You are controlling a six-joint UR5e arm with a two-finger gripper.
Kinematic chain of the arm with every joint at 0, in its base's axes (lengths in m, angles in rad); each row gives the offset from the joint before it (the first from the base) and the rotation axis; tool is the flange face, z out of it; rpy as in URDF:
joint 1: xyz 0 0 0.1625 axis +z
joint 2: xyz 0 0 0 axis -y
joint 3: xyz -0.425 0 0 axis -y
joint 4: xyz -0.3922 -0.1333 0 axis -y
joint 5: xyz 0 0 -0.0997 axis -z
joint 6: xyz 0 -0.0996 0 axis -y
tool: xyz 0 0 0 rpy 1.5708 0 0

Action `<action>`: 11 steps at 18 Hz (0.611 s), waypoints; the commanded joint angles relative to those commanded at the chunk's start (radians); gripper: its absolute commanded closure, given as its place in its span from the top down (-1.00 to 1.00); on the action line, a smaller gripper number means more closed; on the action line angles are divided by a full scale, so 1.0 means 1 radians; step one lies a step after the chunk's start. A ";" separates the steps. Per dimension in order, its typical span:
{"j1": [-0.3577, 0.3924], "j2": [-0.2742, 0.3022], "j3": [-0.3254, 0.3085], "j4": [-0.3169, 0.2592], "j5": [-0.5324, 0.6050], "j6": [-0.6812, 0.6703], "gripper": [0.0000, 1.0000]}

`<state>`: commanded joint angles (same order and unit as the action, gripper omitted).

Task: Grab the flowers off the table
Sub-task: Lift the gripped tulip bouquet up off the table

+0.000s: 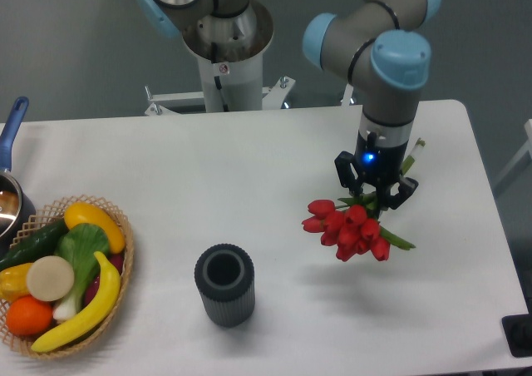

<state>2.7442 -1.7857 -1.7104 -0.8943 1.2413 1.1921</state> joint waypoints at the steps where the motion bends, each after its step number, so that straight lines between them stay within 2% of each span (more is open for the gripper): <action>1: 0.006 0.012 0.000 0.000 -0.035 -0.011 -0.08; 6: 0.048 0.066 -0.001 0.005 -0.189 -0.066 -0.08; 11: 0.071 0.091 0.000 0.006 -0.292 -0.123 -0.08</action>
<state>2.8148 -1.6950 -1.7104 -0.8882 0.9498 1.0692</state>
